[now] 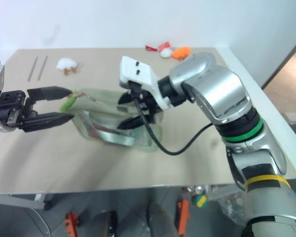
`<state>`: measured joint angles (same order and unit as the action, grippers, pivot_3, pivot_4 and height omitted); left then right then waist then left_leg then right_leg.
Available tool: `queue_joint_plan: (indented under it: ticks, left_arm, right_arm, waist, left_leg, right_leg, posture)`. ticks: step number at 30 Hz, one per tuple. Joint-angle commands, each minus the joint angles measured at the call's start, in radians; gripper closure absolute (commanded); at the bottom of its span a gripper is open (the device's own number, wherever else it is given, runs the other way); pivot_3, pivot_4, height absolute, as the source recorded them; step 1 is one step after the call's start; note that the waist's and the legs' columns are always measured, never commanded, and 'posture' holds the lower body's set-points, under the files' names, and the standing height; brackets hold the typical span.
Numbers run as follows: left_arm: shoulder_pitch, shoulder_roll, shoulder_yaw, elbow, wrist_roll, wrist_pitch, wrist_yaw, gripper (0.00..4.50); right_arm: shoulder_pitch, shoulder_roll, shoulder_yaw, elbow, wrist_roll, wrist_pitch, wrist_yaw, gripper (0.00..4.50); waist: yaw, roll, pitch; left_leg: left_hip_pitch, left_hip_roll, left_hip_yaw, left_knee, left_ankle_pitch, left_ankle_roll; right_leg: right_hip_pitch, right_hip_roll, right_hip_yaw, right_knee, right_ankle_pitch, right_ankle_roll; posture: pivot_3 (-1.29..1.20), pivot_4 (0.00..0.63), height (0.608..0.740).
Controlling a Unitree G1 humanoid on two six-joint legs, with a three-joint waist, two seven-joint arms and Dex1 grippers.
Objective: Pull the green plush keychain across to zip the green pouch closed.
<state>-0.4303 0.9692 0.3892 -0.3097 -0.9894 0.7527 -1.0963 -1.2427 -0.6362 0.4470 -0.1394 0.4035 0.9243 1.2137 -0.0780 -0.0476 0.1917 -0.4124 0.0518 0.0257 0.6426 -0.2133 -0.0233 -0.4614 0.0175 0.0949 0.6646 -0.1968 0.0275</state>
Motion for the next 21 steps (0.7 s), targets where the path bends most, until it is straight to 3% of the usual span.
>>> queue_joint_plan:
  ticks: [1, 3, 9, 21]
  left_arm:
    - [-0.011, 0.001, 0.009, -0.012, 0.000, -0.016, 0.010, 0.34]
    - [-0.013, -0.003, 0.012, -0.015, -0.001, -0.017, 0.018, 0.34]
    - [-0.012, -0.008, 0.031, -0.022, -0.012, -0.017, 0.045, 0.34]
    - [0.013, -0.006, 0.056, -0.016, -0.007, -0.031, 0.051, 0.34]
  right_arm:
    - [-0.003, 0.018, 0.005, 0.019, -0.042, -0.035, -0.016, 1.82]
    - [0.005, 0.025, 0.013, 0.030, -0.062, -0.056, -0.017, 2.62]
    - [0.039, 0.028, 0.036, 0.030, -0.112, -0.119, 0.000, 4.48]
    - [0.060, -0.008, 0.024, 0.053, -0.181, -0.245, 0.082, 4.48]
  waist:
    - [0.000, 0.000, 0.000]
    - [0.000, 0.000, 0.000]
    - [0.000, 0.000, 0.000]
    - [0.000, 0.000, 0.000]
  left_leg:
    - [0.000, 0.000, 0.000, 0.000, 0.000, 0.000]
    - [0.000, 0.000, 0.000, 0.000, 0.000, 0.000]
    - [0.000, 0.000, 0.000, 0.000, 0.000, 0.000]
    - [0.003, 0.000, 0.000, 0.000, 0.000, 0.000]
  right_leg:
    - [0.000, 0.000, 0.000, 0.000, 0.000, 0.000]
    - [0.000, 0.000, 0.000, 0.001, 0.000, 0.000]
    - [0.000, 0.000, 0.000, 0.001, 0.000, 0.000]
    - [0.002, 0.000, 0.000, 0.001, 0.000, 0.000]
  posture:
    - [0.00, 0.150, 0.740]
    - [0.00, 0.150, 0.740]
    - [0.00, 0.150, 0.740]
    - [0.00, 0.150, 0.740]
